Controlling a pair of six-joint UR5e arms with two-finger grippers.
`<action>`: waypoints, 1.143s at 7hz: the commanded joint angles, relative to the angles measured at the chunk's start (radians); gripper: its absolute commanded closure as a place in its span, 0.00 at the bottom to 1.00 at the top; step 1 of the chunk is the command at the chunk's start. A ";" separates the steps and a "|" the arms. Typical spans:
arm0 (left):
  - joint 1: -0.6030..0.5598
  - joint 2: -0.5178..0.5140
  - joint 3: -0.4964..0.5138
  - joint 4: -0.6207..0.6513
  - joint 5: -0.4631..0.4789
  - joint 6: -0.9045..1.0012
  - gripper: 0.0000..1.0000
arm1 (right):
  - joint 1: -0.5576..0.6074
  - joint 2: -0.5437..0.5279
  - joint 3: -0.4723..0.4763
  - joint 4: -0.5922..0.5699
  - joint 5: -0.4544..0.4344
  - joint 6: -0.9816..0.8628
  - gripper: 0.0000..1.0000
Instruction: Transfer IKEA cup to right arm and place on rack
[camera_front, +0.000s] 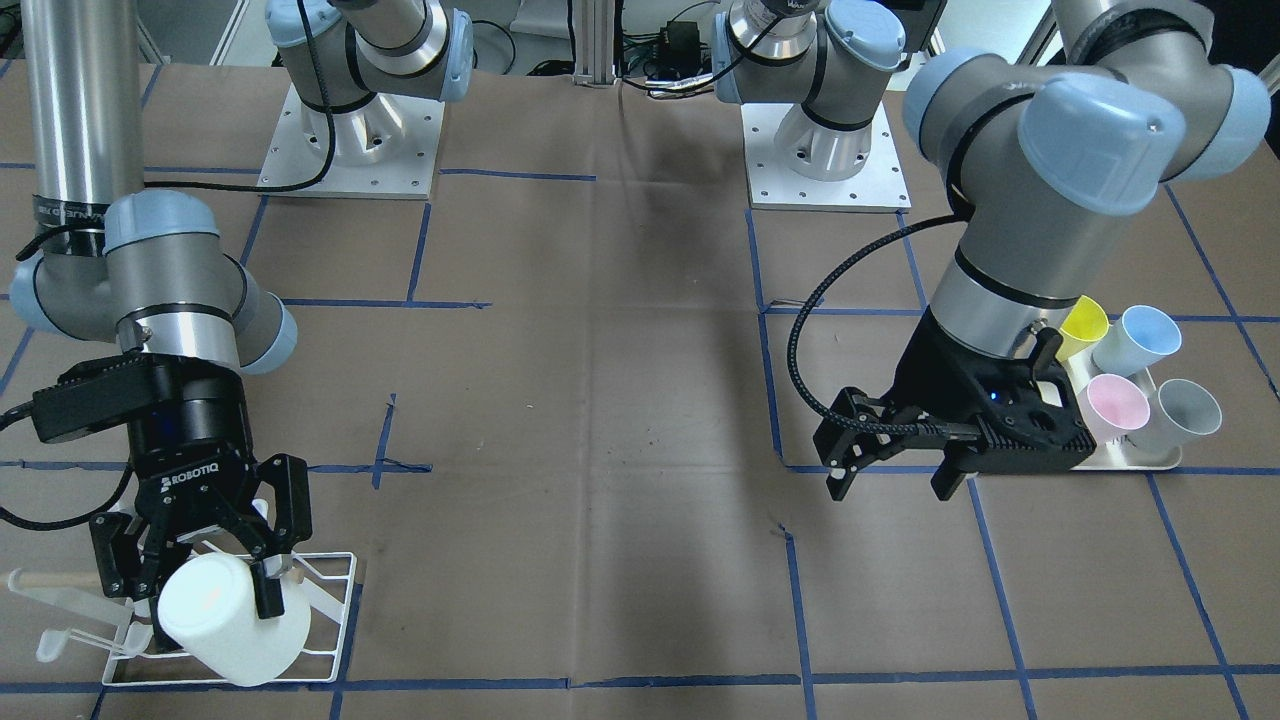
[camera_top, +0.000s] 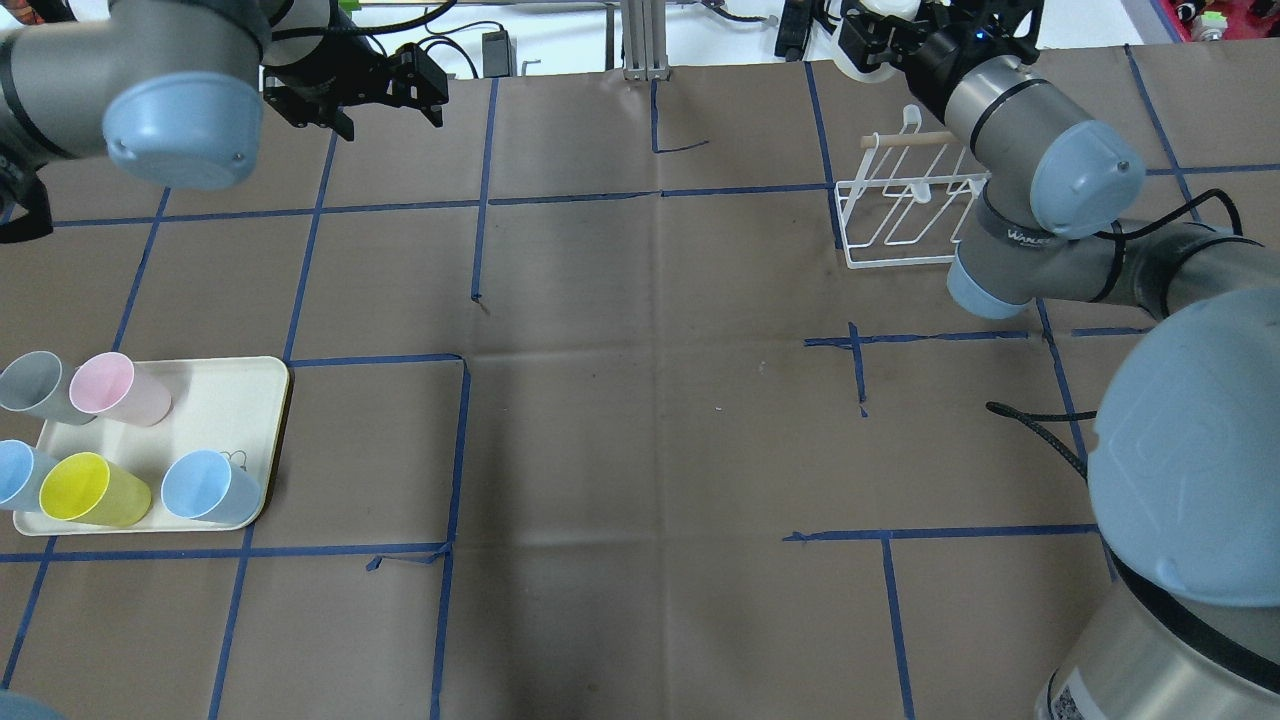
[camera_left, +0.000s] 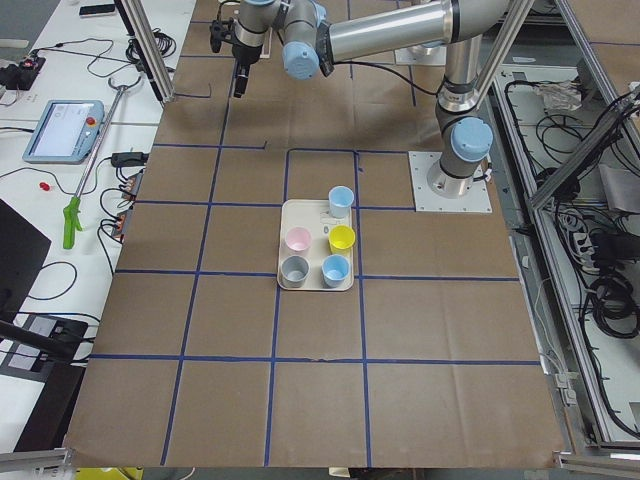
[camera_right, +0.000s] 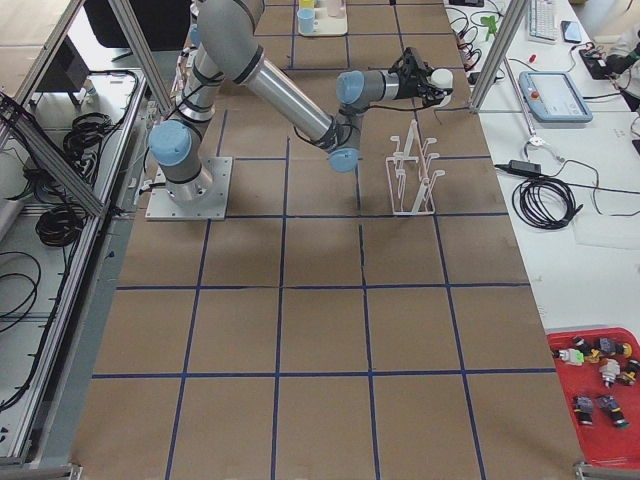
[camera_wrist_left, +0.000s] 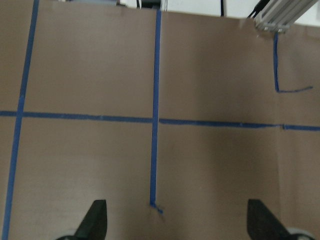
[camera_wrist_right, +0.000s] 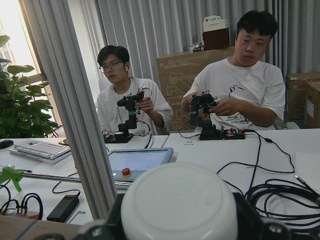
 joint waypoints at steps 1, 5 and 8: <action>-0.011 0.060 0.111 -0.371 0.087 -0.012 0.01 | -0.037 0.046 0.004 -0.001 0.005 -0.089 0.61; -0.008 0.166 -0.008 -0.388 0.084 0.005 0.01 | -0.057 0.060 0.002 0.008 0.002 -0.103 0.61; 0.102 0.289 -0.222 -0.261 0.080 0.123 0.01 | -0.066 0.090 0.007 0.008 0.022 -0.101 0.60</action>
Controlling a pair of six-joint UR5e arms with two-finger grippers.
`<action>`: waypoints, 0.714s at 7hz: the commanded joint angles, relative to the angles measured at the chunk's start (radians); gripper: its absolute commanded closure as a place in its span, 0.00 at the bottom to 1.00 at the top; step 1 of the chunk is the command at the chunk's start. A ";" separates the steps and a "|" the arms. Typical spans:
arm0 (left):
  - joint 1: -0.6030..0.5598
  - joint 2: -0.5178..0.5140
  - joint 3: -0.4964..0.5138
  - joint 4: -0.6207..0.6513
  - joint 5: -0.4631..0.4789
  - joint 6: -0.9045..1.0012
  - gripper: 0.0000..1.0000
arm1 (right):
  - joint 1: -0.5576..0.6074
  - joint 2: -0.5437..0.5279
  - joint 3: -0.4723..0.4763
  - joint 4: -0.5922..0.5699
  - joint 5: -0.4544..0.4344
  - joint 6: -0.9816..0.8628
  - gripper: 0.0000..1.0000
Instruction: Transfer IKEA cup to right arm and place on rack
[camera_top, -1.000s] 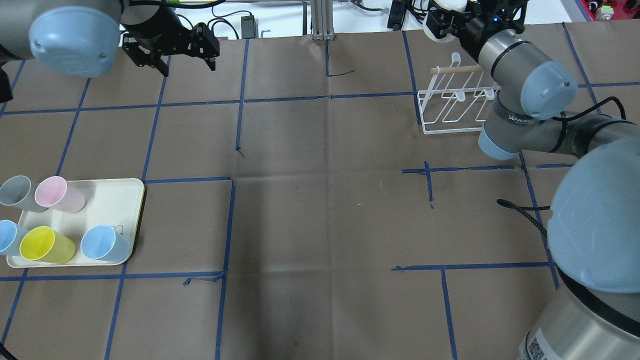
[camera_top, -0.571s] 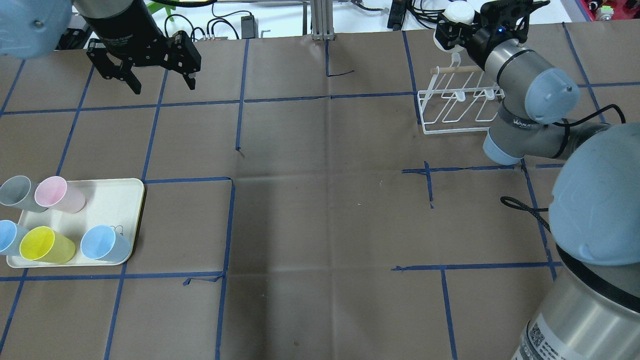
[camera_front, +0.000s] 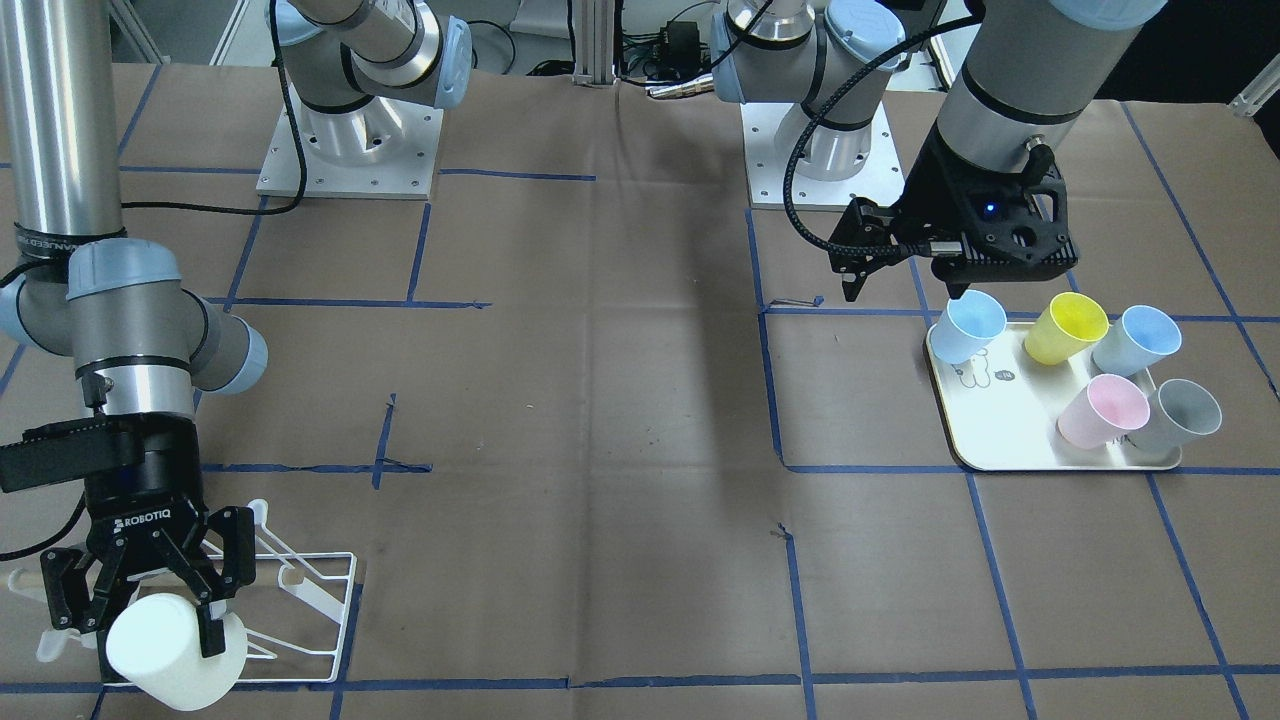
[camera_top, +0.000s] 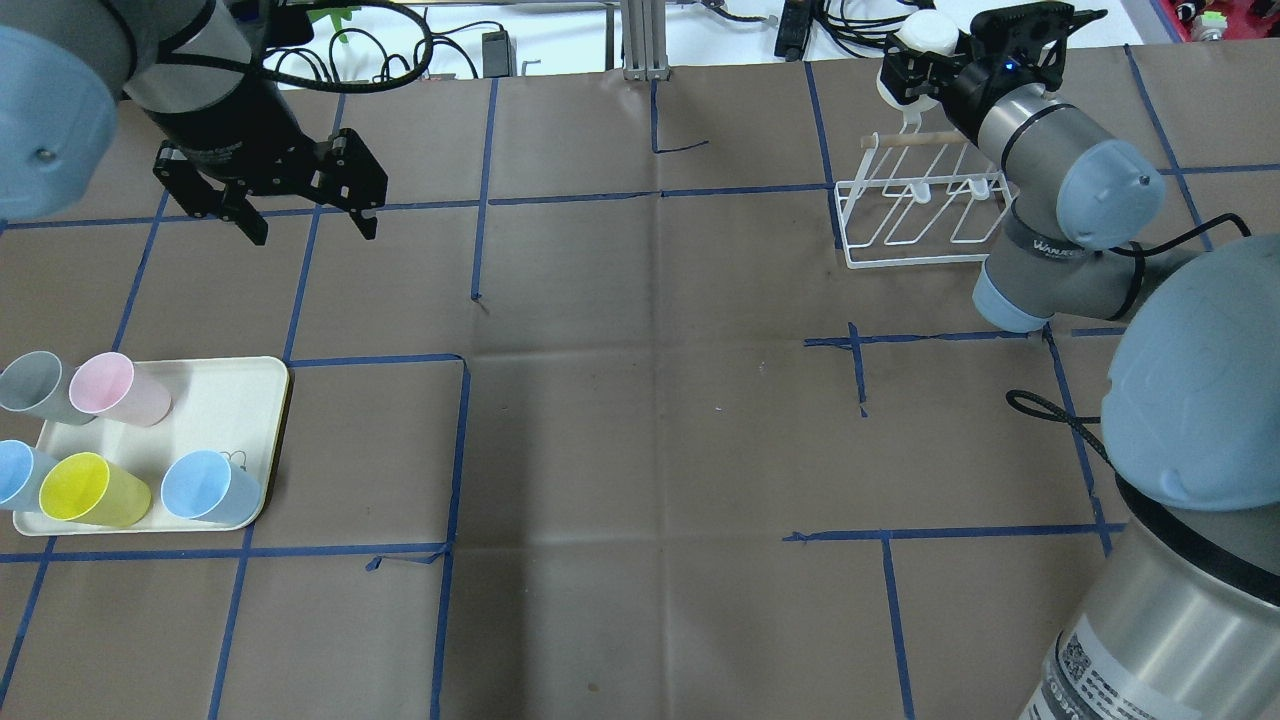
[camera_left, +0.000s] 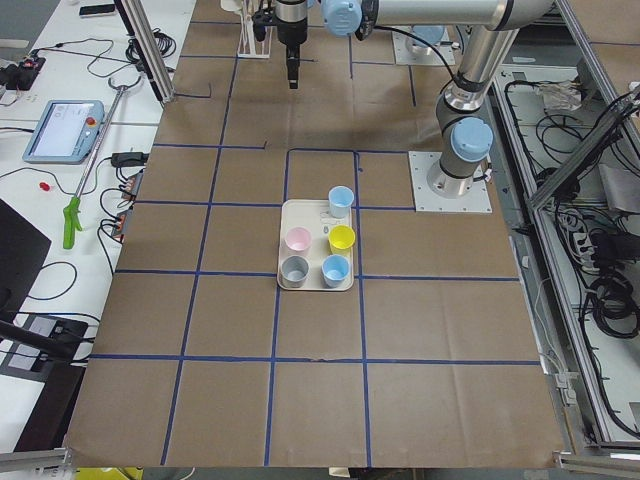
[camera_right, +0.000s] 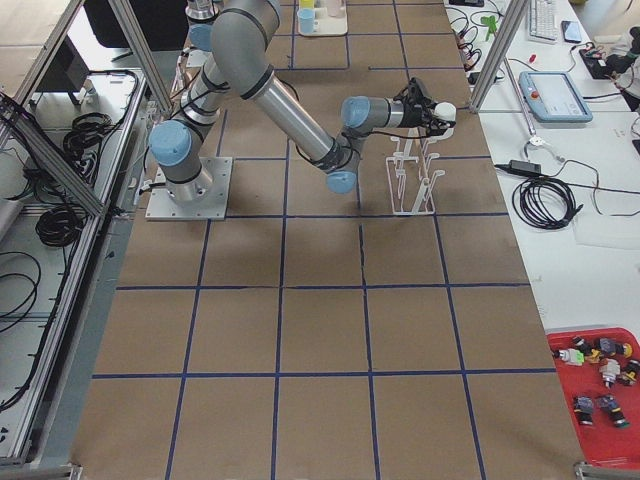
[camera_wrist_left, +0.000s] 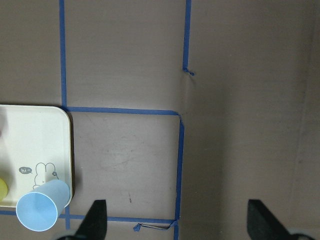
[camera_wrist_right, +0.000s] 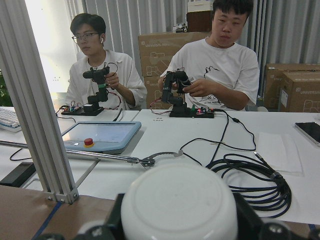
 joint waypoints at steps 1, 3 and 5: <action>0.171 0.098 -0.162 0.049 -0.001 0.141 0.01 | -0.002 0.016 0.011 0.000 0.014 -0.001 0.60; 0.332 0.172 -0.287 0.048 -0.005 0.267 0.01 | -0.002 0.016 0.039 0.000 0.014 -0.001 0.60; 0.397 0.236 -0.370 0.055 -0.005 0.332 0.01 | -0.004 0.016 0.038 -0.002 0.017 0.008 0.06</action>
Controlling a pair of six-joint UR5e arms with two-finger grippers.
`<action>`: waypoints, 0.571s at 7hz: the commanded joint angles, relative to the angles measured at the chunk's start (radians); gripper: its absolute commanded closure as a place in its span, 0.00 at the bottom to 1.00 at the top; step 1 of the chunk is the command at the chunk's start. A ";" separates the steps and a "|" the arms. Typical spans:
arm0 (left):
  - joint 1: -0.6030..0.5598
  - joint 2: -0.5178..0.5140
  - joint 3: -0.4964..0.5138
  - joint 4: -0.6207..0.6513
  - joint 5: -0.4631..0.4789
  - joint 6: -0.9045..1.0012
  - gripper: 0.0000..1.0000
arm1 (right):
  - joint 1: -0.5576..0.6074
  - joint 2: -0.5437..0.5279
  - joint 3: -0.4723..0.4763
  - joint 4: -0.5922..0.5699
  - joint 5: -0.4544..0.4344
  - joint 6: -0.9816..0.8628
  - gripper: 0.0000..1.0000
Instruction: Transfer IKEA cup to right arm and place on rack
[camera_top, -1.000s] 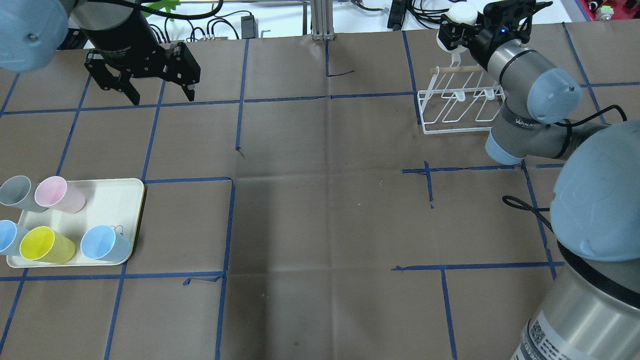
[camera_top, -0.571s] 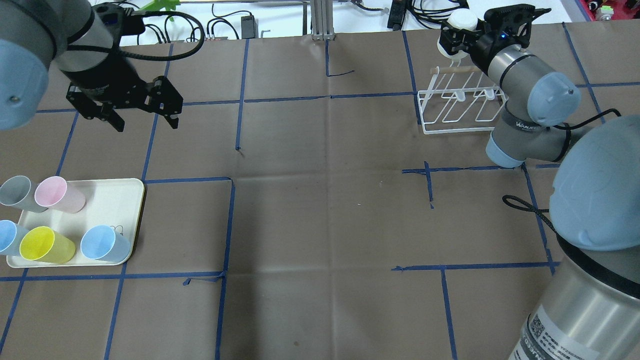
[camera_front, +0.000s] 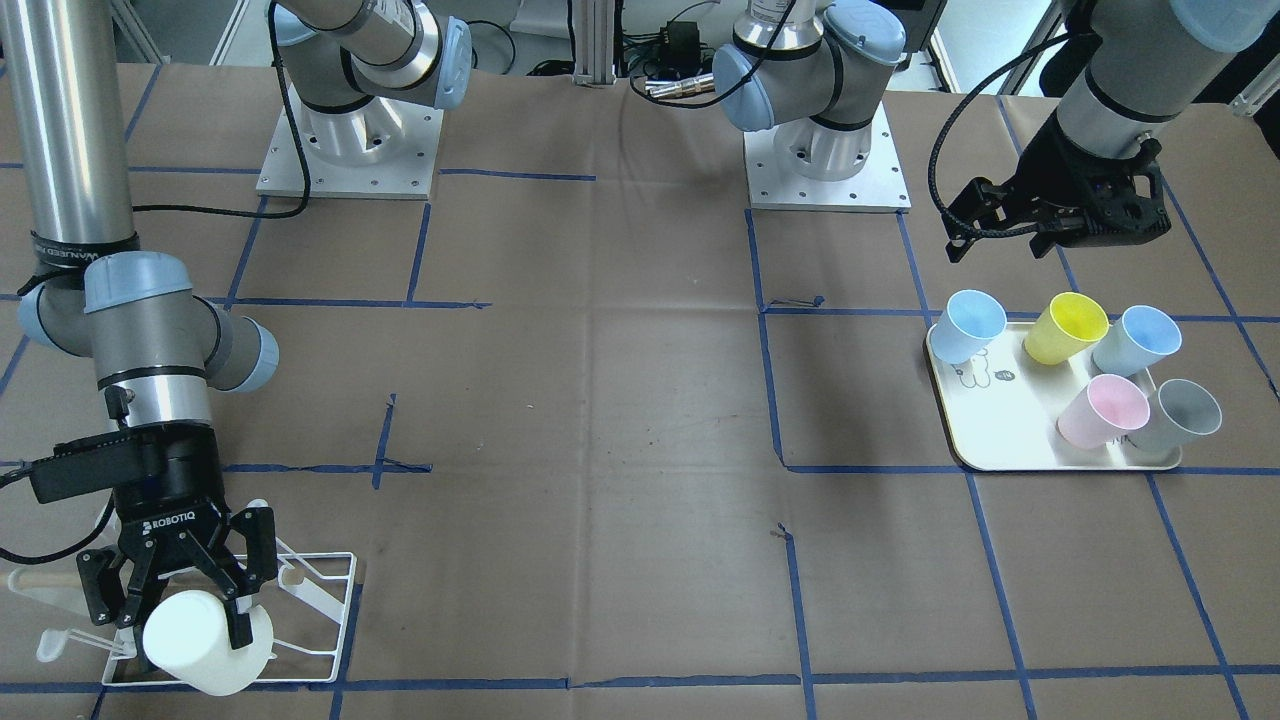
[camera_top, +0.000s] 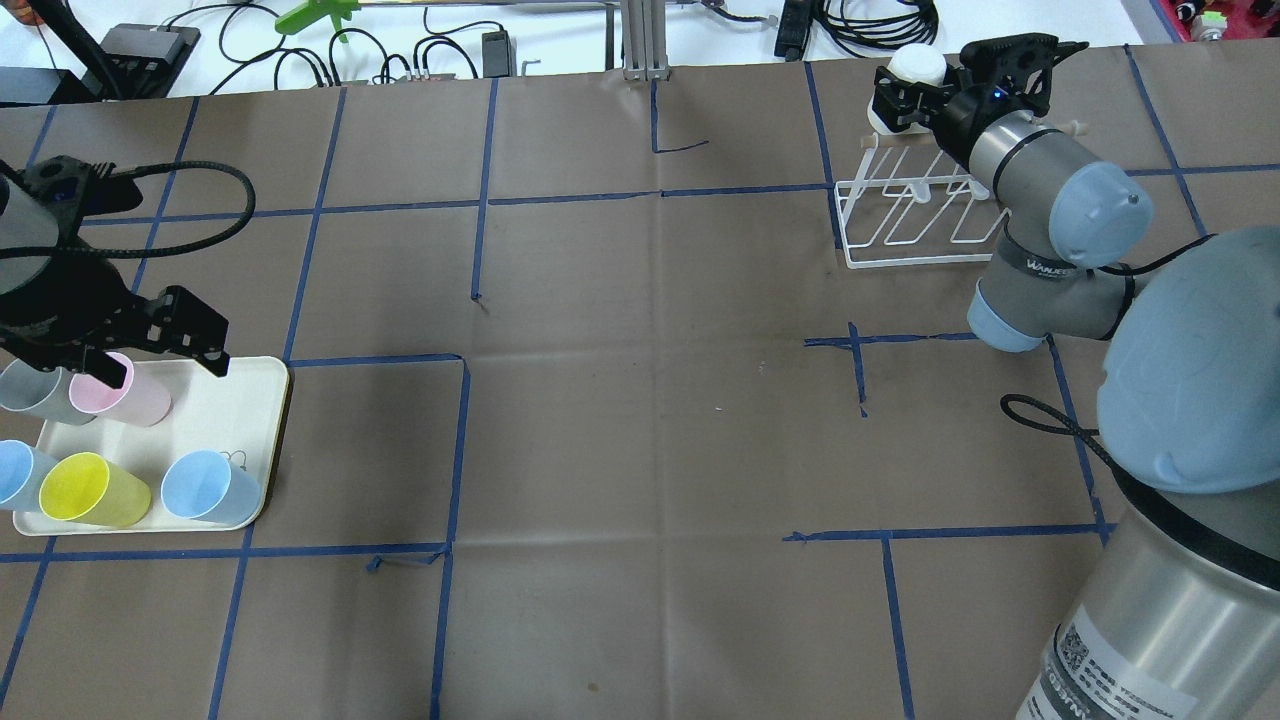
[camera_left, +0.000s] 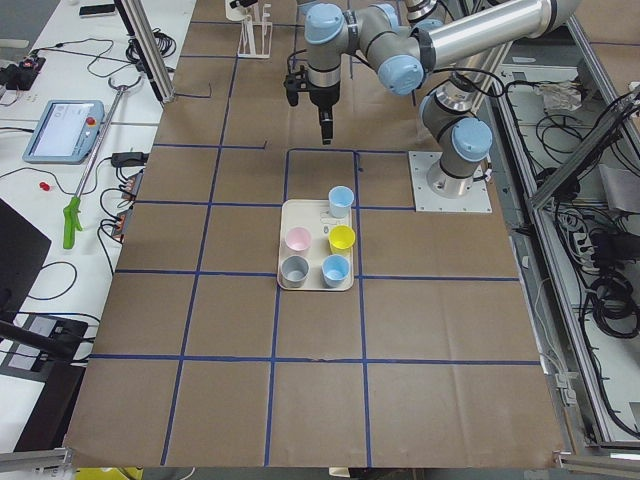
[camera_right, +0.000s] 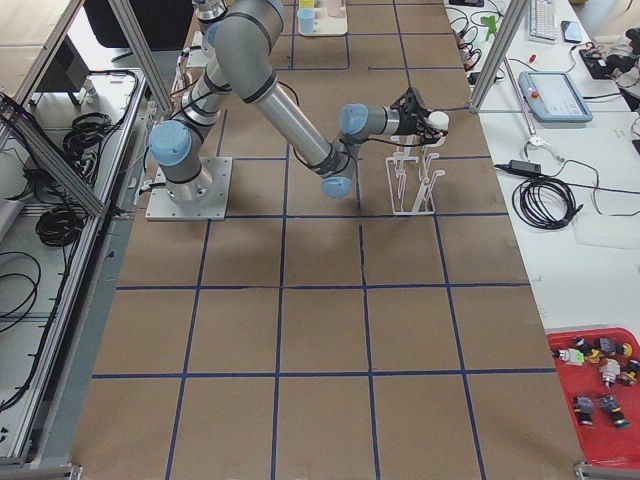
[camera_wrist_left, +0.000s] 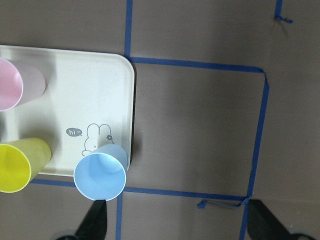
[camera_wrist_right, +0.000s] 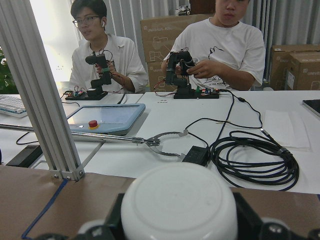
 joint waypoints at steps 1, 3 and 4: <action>0.099 0.033 -0.063 0.013 -0.004 0.102 0.01 | -0.001 -0.001 -0.001 0.000 0.001 0.008 0.01; 0.141 0.030 -0.078 0.015 -0.006 0.162 0.01 | -0.008 -0.003 -0.003 0.000 0.024 0.008 0.01; 0.141 0.011 -0.083 0.023 -0.006 0.162 0.02 | -0.010 -0.003 -0.006 -0.001 0.042 0.008 0.01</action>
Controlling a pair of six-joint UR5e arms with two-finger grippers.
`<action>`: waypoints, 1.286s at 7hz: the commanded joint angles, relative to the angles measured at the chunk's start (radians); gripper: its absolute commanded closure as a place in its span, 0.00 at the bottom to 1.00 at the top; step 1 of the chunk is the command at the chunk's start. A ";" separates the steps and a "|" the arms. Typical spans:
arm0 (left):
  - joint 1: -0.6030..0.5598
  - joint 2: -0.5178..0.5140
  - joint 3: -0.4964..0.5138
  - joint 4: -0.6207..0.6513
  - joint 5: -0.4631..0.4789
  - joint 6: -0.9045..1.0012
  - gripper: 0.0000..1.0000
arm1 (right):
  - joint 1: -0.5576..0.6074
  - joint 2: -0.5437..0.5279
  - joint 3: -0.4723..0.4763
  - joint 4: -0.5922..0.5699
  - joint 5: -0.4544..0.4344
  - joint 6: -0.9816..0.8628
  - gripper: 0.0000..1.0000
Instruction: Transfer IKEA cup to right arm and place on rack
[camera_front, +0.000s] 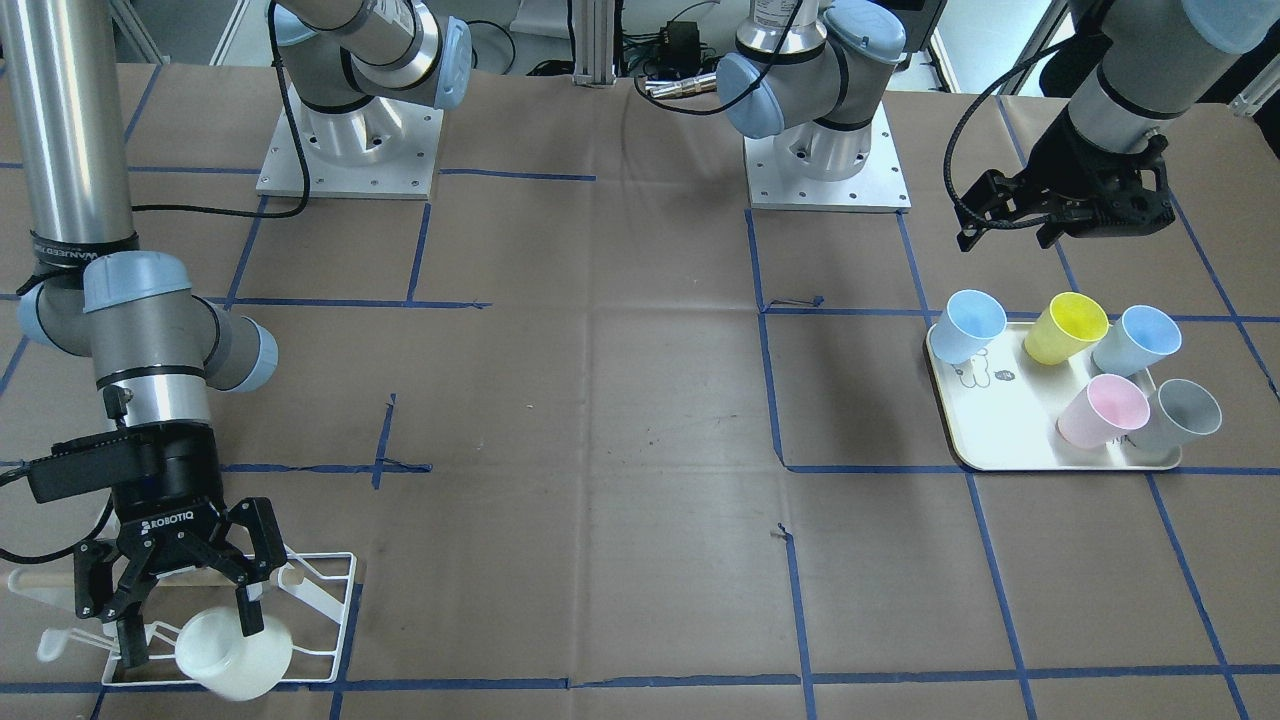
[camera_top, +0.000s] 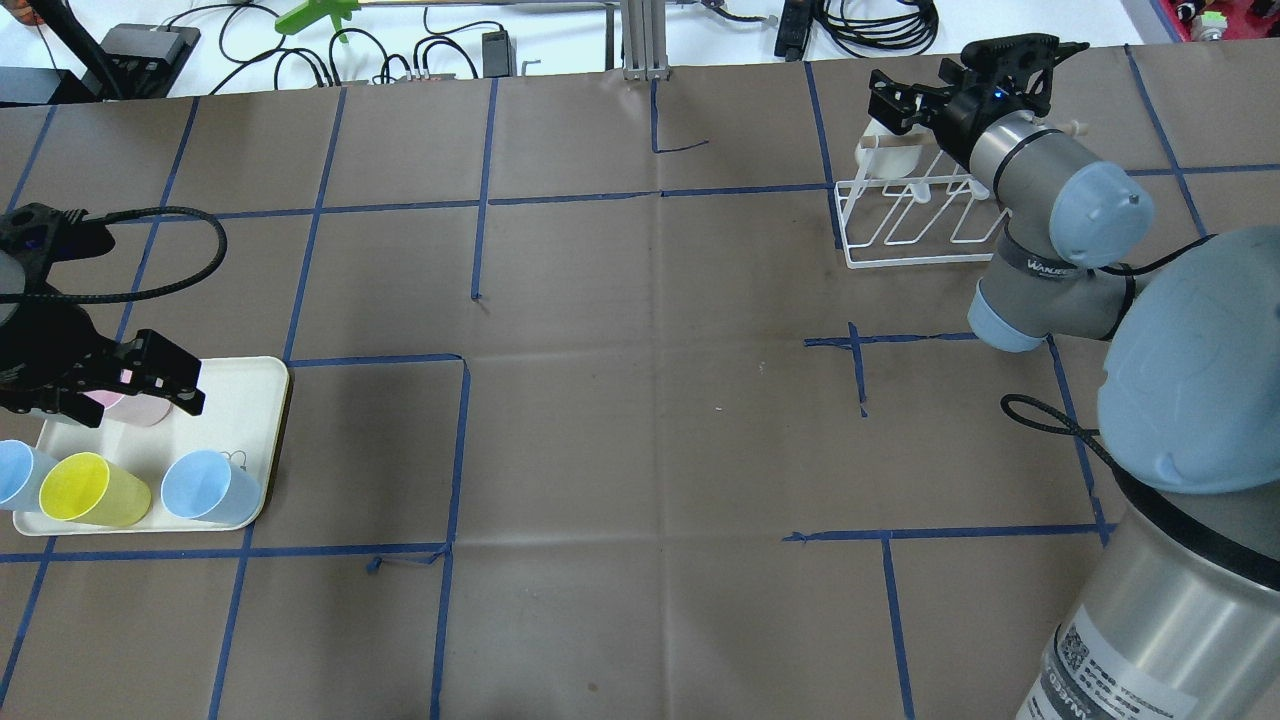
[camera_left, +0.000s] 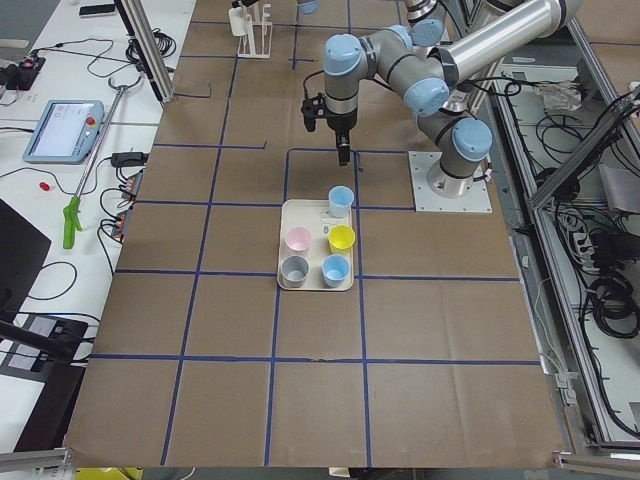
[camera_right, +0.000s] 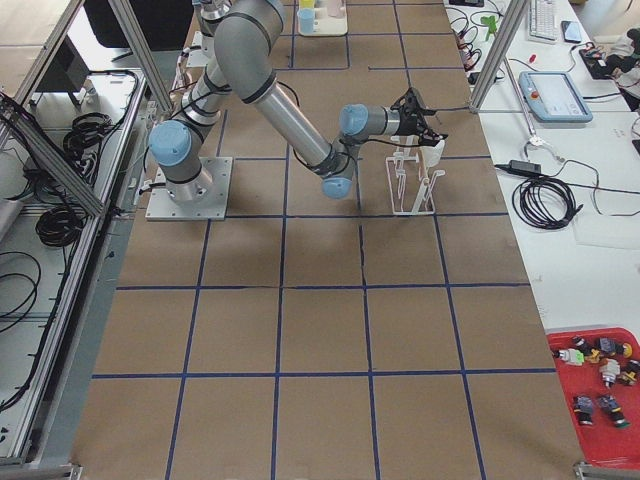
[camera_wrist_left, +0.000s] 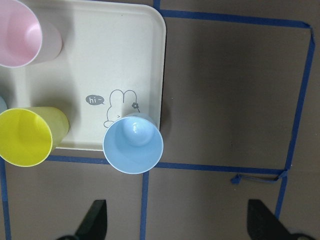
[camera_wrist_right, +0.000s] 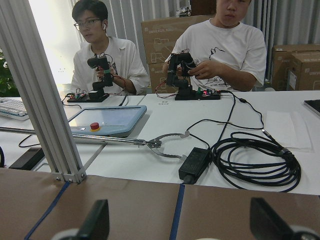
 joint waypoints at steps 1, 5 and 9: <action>0.008 -0.042 -0.037 0.056 0.000 0.011 0.03 | -0.001 -0.004 -0.005 -0.006 0.023 0.002 0.01; 0.010 -0.176 -0.175 0.312 -0.002 0.010 0.02 | 0.048 -0.083 -0.016 -0.003 0.023 0.235 0.01; 0.010 -0.220 -0.232 0.315 0.003 0.011 0.02 | 0.180 -0.094 -0.015 -0.006 0.019 0.760 0.01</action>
